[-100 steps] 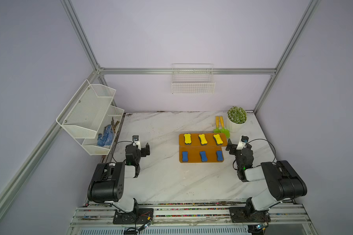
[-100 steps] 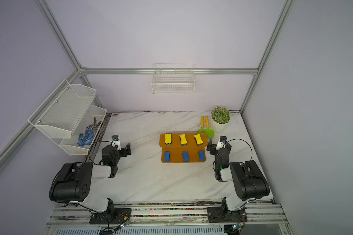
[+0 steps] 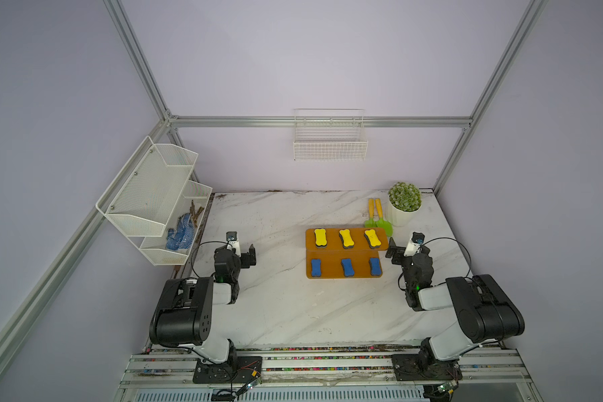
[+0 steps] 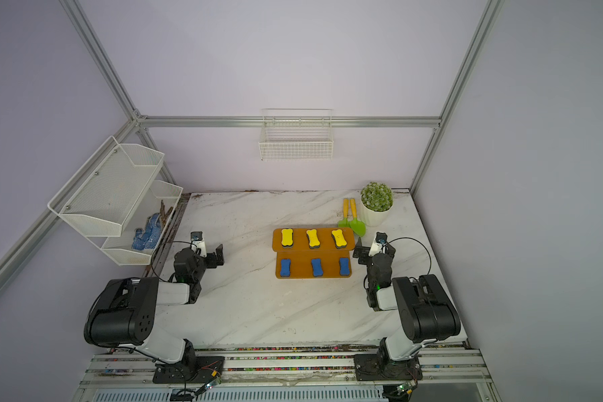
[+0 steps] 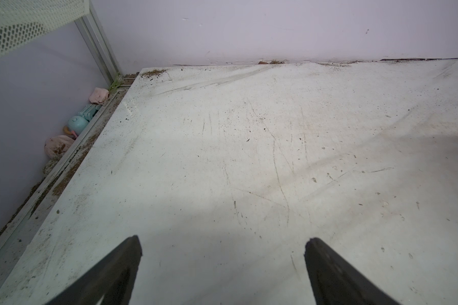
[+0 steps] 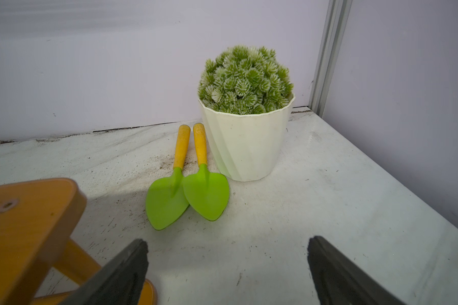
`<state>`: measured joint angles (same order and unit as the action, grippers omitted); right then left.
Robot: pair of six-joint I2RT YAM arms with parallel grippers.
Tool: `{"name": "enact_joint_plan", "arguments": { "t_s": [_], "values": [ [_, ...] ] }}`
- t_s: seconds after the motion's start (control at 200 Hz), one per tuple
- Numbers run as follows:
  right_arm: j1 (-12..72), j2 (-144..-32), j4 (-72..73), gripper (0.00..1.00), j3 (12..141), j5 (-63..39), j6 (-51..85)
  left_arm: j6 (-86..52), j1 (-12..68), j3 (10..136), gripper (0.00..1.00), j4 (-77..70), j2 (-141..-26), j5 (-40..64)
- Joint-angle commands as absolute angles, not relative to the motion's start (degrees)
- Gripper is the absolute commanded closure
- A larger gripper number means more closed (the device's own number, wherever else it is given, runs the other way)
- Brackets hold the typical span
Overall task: Remove the whiteboard erasers from the shelf
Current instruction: Pick up the whiteboard eraser from the shelf.
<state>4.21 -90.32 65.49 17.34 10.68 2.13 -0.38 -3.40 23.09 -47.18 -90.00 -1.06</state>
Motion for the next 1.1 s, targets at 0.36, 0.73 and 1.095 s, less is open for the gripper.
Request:
{"name": "enact_joint_plan", "arguments": {
  "t_s": [0.36,0.73,1.095],
  "values": [
    [4.21,-89.85,67.03,0.01,16.84,10.94,1.11,-0.56,-3.41,22.76,0.0,-49.73,-88.33,-1.04],
    [5.48,-64.34,29.5,0.01,27.0,8.39,12.49,-6.23,5.58,30.84,0.0,-23.55,-69.28,-15.16],
    [28.97,-46.24,5.45,0.08,21.91,12.22,24.86,-25.22,17.38,44.05,0.0,8.12,-65.49,-5.88]
  ]
}}
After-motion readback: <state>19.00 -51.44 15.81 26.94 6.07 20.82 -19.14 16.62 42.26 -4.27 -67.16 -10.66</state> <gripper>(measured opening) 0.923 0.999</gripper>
